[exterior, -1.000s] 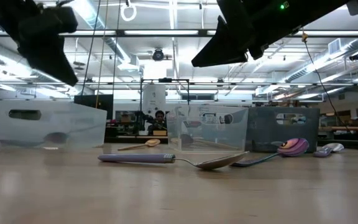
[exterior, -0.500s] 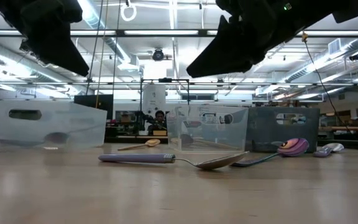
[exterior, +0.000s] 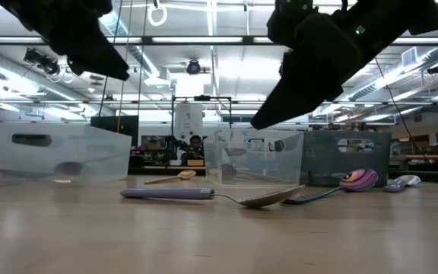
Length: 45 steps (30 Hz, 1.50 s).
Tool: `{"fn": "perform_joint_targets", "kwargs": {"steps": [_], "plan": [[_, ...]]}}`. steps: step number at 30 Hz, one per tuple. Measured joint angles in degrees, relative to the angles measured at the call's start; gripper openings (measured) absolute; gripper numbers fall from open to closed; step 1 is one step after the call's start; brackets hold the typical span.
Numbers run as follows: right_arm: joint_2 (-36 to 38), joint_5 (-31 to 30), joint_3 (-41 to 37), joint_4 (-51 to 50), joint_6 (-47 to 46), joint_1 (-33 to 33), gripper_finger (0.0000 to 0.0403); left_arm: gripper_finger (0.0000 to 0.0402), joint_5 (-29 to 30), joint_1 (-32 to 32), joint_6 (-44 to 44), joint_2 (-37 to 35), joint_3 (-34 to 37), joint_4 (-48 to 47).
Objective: Sort silverware by color (type)
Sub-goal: Put the blue spoon into the left transparent bin
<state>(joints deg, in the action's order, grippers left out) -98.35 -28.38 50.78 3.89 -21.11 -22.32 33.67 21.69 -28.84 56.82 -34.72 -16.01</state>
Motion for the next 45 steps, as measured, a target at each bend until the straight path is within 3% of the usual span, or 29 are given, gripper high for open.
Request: {"fn": "perform_joint_targets", "kwargs": {"steps": [5,12,16,25,33,38,45], "plan": [[0.0,0.9,0.0,-2.8,-2.3,0.5,0.0146,0.0149,0.0,-1.1,0.1,5.7,0.5,6.2],[0.1,9.1,0.0,-10.1,-3.0,1.0,0.0146,0.0149,-0.6,-1.1,1.1,10.6,0.6,7.2],[0.1,14.5,0.0,-14.6,-2.5,2.0,0.0146,0.0149,-1.5,-1.0,1.6,11.5,0.5,8.0],[0.1,20.5,0.1,-24.1,4.3,4.6,0.0152,0.0149,-1.5,-1.0,4.2,11.5,0.5,8.8],[0.2,20.8,0.1,-29.4,9.1,4.5,0.0156,0.0149,-2.3,-0.8,6.0,11.5,0.5,8.6],[0.2,21.3,0.1,-30.0,9.0,3.2,0.0132,0.0149,-4.7,-0.8,8.3,11.4,0.5,8.4],[0.2,27.0,0.1,-29.5,3.3,1.2,0.0046,0.0149,-5.5,-0.8,8.6,11.4,0.5,8.0]]}}
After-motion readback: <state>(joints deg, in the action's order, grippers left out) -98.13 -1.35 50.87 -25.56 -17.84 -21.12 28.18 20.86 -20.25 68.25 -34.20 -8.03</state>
